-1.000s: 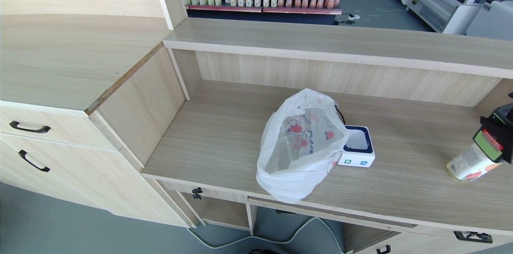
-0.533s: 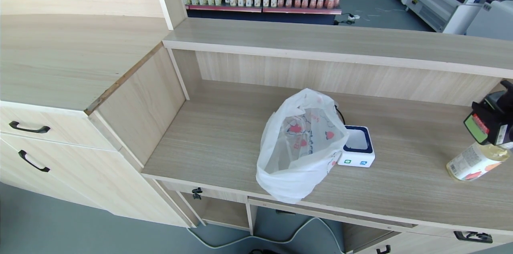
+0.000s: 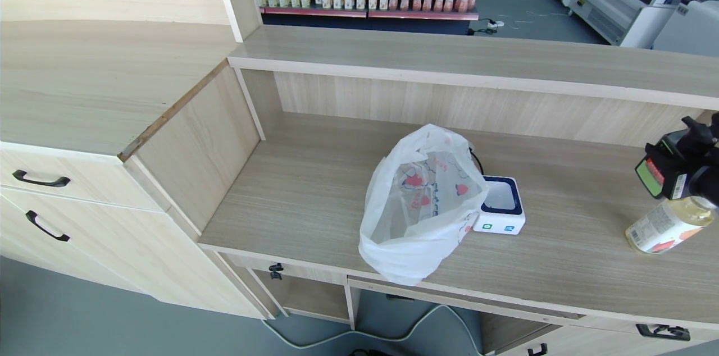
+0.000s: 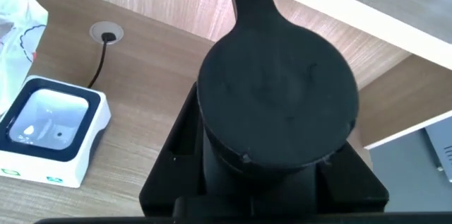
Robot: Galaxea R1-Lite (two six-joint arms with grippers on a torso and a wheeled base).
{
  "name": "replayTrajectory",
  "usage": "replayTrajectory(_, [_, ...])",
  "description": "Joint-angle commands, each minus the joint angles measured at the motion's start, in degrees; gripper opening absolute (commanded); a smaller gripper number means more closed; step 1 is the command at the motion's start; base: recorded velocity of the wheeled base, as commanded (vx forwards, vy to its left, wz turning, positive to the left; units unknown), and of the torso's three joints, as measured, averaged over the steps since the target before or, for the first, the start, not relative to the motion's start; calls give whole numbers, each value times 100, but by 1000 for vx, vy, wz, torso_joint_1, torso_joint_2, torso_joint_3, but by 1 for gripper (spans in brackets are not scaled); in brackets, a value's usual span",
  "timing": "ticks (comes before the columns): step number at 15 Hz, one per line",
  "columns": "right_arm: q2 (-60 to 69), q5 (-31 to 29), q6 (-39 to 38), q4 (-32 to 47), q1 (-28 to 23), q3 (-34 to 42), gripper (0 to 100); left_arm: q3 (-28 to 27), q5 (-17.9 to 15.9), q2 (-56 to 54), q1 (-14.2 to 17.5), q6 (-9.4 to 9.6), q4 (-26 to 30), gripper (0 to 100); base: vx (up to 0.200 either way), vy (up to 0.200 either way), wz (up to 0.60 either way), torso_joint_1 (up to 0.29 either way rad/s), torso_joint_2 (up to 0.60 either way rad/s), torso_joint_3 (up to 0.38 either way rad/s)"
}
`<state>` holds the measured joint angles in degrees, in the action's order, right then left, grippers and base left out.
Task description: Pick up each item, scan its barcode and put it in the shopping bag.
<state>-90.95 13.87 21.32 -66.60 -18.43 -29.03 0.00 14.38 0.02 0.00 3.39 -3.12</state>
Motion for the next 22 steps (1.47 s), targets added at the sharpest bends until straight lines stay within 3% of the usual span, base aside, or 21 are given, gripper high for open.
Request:
replayTrajectory(1, [-28, 1, -5, -2, -11, 2, 0, 0, -6, -2, 0, 4, -4, 100, 0, 200, 0, -12, -2, 12])
replayTrajectory(3, [-10, 1, -58, -2, -11, -7, 0, 0, -6, -2, 0, 4, -4, 100, 0, 200, 0, 2, 0, -2])
replayTrajectory(9, [-28, -7, -67, -2, 6, -7, 0, 0, 3, -2, 0, 30, -13, 100, 0, 0, 0, 0, 0, 0])
replayTrajectory(22, [-581, -25, -409, -2, 894, -455, 0, 0, -6, -2, 0, 144, -22, 100, 0, 200, 0, 2, 3, 2])
